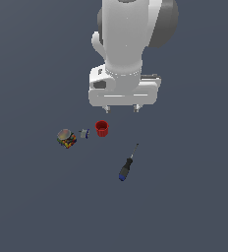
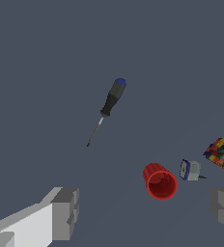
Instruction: Pick up a designated object from a clutter of objects.
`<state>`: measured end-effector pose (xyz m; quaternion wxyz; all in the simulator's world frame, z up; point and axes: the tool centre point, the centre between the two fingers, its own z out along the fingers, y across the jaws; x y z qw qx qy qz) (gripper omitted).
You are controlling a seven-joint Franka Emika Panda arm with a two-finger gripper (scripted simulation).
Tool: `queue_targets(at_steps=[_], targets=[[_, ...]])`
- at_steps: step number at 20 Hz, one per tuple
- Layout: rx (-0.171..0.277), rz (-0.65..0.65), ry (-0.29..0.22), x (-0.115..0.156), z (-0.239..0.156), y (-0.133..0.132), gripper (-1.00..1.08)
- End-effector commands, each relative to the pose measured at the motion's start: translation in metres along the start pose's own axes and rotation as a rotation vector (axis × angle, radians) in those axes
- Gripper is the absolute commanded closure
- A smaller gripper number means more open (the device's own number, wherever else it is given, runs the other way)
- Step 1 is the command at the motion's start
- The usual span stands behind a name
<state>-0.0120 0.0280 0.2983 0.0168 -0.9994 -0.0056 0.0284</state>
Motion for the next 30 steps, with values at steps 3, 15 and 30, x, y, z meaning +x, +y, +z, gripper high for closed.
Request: queue_targets(at_steps=[3, 15, 30], targets=[[-0.001, 0.0, 0.001, 0.001, 0.0, 0.001, -0.92], [-0.013, 0.003, 0.015, 0.008, -0.003, 0.016, -0.92], [0.011, 0.215, 0.034, 0.015, 0.068, 0.116, -0.92]])
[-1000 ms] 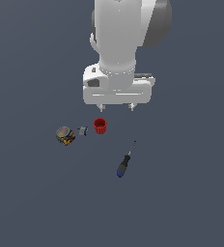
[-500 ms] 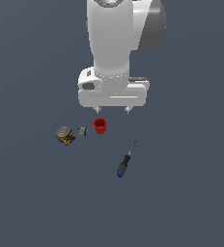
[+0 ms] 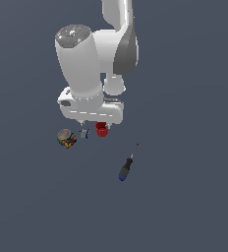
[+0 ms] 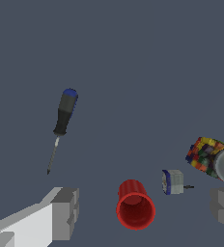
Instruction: Pick up a designated object from a clutter of objects.
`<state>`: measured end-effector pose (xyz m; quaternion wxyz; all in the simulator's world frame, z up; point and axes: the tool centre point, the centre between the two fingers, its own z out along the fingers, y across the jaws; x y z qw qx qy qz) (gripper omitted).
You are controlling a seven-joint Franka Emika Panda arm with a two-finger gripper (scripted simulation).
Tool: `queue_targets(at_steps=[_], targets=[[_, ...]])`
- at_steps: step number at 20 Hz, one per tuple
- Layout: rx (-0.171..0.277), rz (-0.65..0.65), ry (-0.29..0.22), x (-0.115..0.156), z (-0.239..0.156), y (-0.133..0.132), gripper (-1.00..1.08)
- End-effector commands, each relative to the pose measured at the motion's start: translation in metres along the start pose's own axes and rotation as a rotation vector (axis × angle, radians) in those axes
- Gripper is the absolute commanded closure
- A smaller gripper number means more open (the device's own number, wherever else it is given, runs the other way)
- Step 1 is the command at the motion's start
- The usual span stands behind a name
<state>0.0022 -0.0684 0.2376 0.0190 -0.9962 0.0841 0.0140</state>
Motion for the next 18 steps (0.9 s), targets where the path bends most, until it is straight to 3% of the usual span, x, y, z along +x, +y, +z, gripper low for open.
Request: queue_targets(at_steps=[1, 10, 18], targets=[[0.002, 0.062, 0.005, 0.002, 0.02, 0.03, -0.92], [-0.01, 0.289, 0.028, -0.01, 0.091, 0.14, -0.92], [-0.026, 0.388, 0.037, -0.026, 0.12, 0.188, -0.92]])
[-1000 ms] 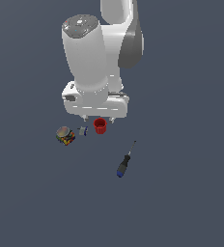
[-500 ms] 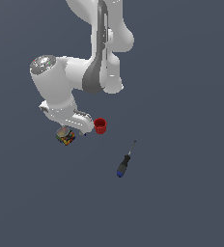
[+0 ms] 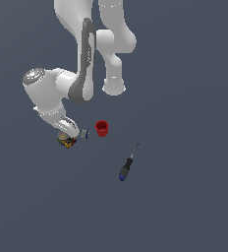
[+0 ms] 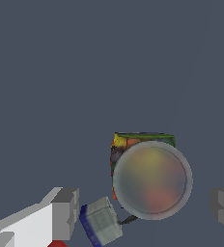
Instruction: Pick up a designated object from a clutter of objects.
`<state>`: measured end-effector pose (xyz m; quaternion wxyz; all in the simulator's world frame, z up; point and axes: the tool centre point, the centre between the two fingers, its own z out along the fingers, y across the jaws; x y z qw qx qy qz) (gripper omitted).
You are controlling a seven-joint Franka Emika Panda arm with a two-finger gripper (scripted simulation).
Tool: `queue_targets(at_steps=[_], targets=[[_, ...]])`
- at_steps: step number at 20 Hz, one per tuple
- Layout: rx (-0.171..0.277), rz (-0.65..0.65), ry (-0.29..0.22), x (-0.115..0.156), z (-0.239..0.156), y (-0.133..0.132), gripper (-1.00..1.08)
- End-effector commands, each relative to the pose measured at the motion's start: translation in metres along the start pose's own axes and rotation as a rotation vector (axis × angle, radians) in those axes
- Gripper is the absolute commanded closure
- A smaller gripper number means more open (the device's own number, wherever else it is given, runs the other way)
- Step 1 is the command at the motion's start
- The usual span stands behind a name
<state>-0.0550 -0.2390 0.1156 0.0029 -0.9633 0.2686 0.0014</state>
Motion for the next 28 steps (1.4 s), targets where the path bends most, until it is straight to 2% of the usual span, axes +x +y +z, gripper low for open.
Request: queue_targets(at_steps=[1, 8, 18, 23, 24, 28], targets=[[-0.003, 0.018, 0.003, 0.0, 0.005, 0.009, -0.92], [-0.004, 0.022, 0.003, 0.0, 0.01, 0.011, -0.92], [-0.005, 0.025, 0.004, -0.001, 0.05, 0.013, -0.92], [-0.005, 0.026, 0.004, -0.001, 0.058, 0.013, -0.92], [-0.005, 0.026, 0.004, -0.001, 0.058, 0.013, 1.08], [-0.005, 0.026, 0.004, -0.001, 0.058, 0.013, 1.08]])
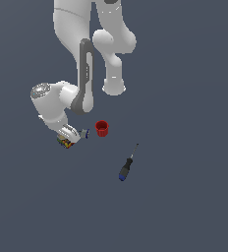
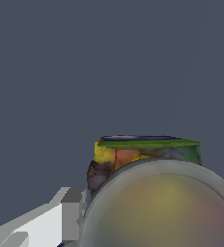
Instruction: Pick up a designated object from a clutter of objects.
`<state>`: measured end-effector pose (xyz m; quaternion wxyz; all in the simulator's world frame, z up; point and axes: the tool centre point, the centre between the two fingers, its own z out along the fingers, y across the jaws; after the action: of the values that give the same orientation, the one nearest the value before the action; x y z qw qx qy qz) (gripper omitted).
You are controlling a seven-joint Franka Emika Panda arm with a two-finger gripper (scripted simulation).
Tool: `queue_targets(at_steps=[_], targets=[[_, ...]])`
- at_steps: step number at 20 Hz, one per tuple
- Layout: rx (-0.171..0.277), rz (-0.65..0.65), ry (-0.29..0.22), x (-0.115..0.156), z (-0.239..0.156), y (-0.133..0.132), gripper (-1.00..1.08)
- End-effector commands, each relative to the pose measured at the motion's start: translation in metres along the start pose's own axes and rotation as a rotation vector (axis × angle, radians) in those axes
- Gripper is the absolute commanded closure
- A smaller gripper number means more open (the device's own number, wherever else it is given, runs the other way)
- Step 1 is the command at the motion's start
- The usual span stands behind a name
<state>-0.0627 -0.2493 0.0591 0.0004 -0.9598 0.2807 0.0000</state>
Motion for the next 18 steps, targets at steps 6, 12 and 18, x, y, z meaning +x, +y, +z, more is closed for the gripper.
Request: queue_targets(at_steps=[6, 12, 18], targets=[[0.0, 0.0, 0.0, 0.0, 0.0, 0.0, 1.08], [0.0, 0.0, 0.0, -0.002, -0.008, -0.006, 1.08], [0.0, 0.0, 0.0, -0.009, -0.033, -0.026, 1.08]])
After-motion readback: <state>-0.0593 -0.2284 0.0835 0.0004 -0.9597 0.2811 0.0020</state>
